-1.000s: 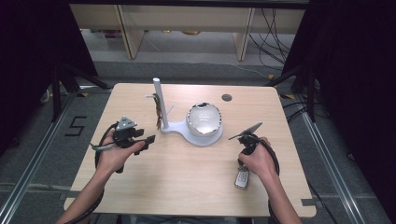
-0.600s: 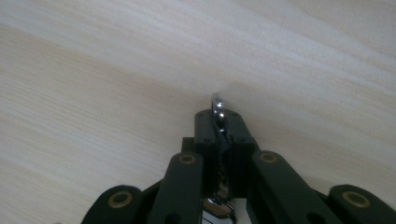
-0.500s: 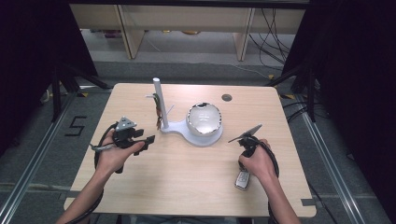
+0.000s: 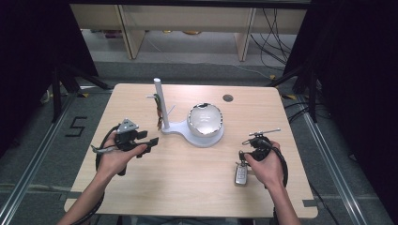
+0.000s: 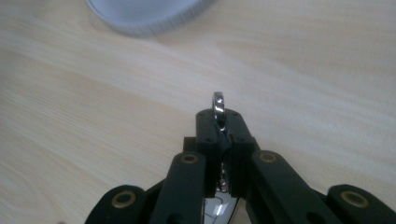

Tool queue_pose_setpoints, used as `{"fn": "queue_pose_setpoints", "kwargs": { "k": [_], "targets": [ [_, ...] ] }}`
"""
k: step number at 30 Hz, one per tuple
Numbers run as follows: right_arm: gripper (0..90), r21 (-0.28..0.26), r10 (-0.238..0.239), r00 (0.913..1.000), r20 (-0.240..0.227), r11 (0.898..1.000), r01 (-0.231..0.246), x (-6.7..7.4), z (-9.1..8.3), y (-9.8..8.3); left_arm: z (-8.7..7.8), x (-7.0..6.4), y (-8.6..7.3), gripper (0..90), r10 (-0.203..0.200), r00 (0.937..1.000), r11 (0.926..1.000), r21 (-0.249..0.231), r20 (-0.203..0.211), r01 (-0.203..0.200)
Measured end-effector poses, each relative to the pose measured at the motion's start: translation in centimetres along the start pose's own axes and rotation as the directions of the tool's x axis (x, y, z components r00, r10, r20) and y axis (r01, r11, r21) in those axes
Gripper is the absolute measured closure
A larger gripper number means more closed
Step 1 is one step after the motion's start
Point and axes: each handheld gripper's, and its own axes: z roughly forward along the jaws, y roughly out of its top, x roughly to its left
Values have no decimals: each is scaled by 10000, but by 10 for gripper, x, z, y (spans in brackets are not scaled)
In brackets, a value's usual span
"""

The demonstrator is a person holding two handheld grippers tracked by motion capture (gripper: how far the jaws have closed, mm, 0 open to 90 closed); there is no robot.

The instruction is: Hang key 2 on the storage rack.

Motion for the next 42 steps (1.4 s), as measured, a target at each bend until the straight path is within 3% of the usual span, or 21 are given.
{"fn": "queue_pose_setpoints", "kwargs": {
  "k": [3,5,8,13,15,16,17,18,19,21,23,26,27,28,29,34,36,39,40,41,42],
  "targets": [
    [869,-842,7,9999,-139,9964,-19,6,-13,1,1,-9,2,427,98,9986,9998,-150,528,-90],
    [869,-1449,-171,9980,-605,9894,82,11,-21,3,2,-17,4,430,231,9962,9997,-127,841,-221],
    [869,-2687,-828,9907,-1082,9619,510,19,-29,6,4,-31,8,437,365,9865,9990,-307,1594,-320],
    [869,-3875,-1385,9784,-1532,9193,694,35,-38,11,10,-55,16,439,762,9667,9965,-508,2442,-658],
    [869,-4150,-1496,9720,-1814,9077,622,42,-38,13,13,-62,18,440,949,9609,9951,-532,2600,-839],
    [869,-4114,-1206,9716,-2037,9110,269,49,-40,13,14,-66,20,440,981,9588,9949,-470,2665,-887],
    [869,-4386,-1466,9677,-2050,8976,430,54,-39,14,16,-69,20,441,1028,9562,9944,-521,2741,-920],
    [869,-4386,-1466,9677,-2050,8976,430,54,-39,14,17,-71,21,441,1142,9519,9932,-523,2844,-1036],
    [869,-4671,-1908,9627,-1917,8804,815,57,-39,15,18,-73,21,442,1165,9511,9929,-582,2859,-1041],
    [869,-4616,-1896,9596,-2078,8839,747,59,-39,15,19,-75,21,442,1219,9467,9924,-506,2981,-1119],
    [870,-4878,-2013,9572,-2081,8695,768,62,-38,15,20,-77,21,442,1221,9468,9923,-579,2977,-1098],
    [869,-4880,-1787,9599,-2162,8713,523,67,-40,13,18,-77,21,442,1274,9501,9915,-626,2849,-1142],
    [869,-5089,-2076,9541,-2160,8578,715,65,-40,13,18,-77,21,442,1305,9496,9910,-675,2850,-1159],
    [869,-5072,-2018,9562,-2119,8591,689,66,-41,12,18,-77,21,442,1333,9501,9906,-685,2820,-1187],
    [869,-5273,-2137,9532,-2140,8467,714,66,-40,12,18,-77,21,442,1302,9482,9909,-708,2897,-1144],
    [869,-5593,-2271,9553,-1895,8246,851,69,-42,12,17,-80,22,437,1382,9507,9893,-845,2775,-1191],
    [869,-5504,-2259,9524,-2046,8312,789,70,-44,11,17,-81,22,434,1425,9512,9885,-878,2736,-1228],
    [869,-5650,-2328,9509,-2041,8212,797,74,-45,12,18,-83,21,428,1476,9494,9874,-960,2772,-1255],
    [869,-5851,-2468,9471,-2050,8067,835,74,-44,12,18,-83,21,427,1508,9491,9867,-1010,2767,-1273],
    [869,-5730,-2344,9510,-2017,8157,796,76,-45,12,18,-84,22,427,1558,9480,9858,-1041,2776,-1315],
    [869,-5811,-2505,9458,-2065,8091,874,77,-45,13,18,-85,22,426,1587,9466,9852,-1082,2805,-1331]
  ]
}}
